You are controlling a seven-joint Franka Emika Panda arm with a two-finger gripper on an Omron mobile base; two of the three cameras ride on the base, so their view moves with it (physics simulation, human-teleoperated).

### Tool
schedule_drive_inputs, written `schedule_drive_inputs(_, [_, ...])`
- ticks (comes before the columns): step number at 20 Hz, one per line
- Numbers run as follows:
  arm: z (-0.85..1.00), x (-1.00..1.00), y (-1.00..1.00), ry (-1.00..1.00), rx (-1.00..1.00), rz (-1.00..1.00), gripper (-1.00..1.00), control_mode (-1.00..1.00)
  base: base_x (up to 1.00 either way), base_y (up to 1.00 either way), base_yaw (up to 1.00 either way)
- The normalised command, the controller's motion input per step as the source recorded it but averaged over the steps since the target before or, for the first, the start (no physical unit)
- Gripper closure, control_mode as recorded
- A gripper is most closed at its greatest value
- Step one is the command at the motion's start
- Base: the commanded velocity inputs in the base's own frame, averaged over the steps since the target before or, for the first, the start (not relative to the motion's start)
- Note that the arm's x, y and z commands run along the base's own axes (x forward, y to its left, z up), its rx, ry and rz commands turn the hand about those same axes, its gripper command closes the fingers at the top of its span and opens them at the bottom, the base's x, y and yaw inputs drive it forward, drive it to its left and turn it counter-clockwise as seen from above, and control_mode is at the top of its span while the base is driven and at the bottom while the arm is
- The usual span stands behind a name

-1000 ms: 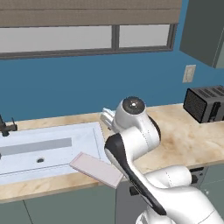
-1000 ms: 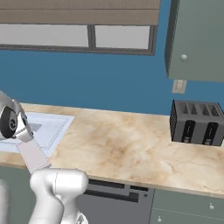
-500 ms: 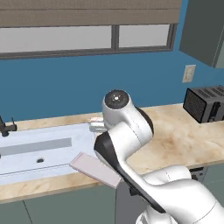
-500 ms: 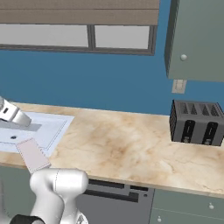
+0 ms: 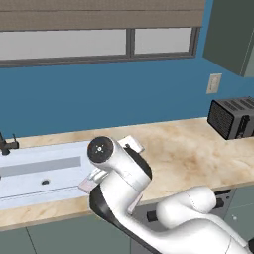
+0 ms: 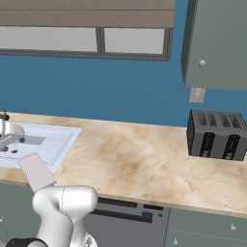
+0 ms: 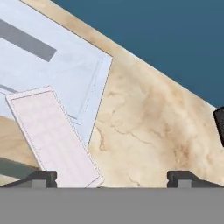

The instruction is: The ice cube tray has been filled with water. Take the tray and place it in the freezer to make ice. Close the freezer door after placing the tray.

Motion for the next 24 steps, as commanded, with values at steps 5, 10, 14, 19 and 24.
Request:
schedule_drive_inputs(5, [-0.80,0.00,0.01,0.00,-0.49,0.37,-1.00,-1.00,0.00,0.00,0.00])
schedule_drive_inputs(10, [-0.86,0.05,0.00,0.00,-0.41,0.07,-1.00,-1.00,0.00,0.00,0.00])
schedule_drive_inputs(14, [-0.73,0.06,0.04,0.00,-0.34,-0.04,-1.00,-1.00,0.00,0.00,0.00])
schedule_drive_inputs(19, [-0.37,0.02,0.18,0.00,-0.17,-0.12,-1.00,-1.00,0.00,0.00,0.00])
schedule_drive_inputs(24, [-0.24,0.00,0.34,0.00,-0.03,-0.08,-1.00,-1.00,0.00,0.00,0.00])
